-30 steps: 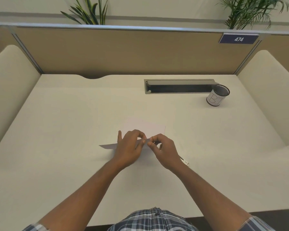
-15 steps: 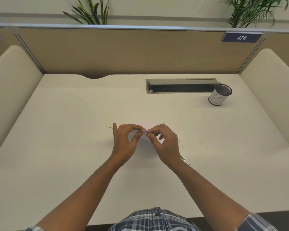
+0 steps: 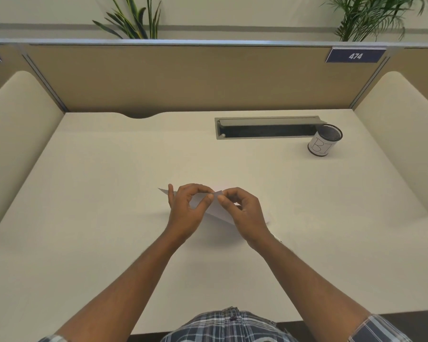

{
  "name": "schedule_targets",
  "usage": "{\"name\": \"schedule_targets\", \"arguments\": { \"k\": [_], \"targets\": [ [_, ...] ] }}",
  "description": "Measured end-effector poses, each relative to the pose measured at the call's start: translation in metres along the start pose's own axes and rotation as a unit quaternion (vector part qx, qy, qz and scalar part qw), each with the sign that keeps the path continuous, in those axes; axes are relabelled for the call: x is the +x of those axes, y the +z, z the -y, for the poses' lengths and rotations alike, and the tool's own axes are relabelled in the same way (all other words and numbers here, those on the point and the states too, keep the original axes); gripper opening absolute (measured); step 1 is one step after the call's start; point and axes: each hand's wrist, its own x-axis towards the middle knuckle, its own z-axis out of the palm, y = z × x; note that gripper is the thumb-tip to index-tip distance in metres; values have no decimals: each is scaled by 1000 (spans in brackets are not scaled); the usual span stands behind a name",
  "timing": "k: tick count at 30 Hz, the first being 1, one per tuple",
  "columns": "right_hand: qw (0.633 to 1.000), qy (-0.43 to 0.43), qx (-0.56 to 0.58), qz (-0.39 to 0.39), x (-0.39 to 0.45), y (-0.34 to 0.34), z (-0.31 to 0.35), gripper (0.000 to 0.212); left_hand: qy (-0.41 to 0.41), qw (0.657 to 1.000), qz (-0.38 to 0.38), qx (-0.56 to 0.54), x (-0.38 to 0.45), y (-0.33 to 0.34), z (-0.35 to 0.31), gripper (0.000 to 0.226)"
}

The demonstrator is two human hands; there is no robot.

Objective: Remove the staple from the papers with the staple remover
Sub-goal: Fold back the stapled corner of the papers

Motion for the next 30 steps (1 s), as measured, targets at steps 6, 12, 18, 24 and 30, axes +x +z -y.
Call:
{"name": "schedule_targets", "arguments": {
  "k": [6, 12, 18, 24, 30],
  "targets": [
    [997, 2, 29, -70, 2, 5, 2, 8, 71, 988, -121, 69, -7, 6, 2, 32],
    [996, -52, 33, -58, 7, 19, 15, 13, 69, 989, -113, -69, -17, 15, -17, 17],
    [991, -137, 10, -1, 6, 30, 24, 25, 2, 973, -185, -135, -6, 3, -26, 11],
    [979, -186, -76, -29, 10, 27, 36, 21, -30, 972, -199, -122, 6, -8, -25, 6],
    [928, -305, -203, -69, 20, 16, 44, 14, -11, 984, -150, -96, 9, -13, -24, 8]
  ]
}}
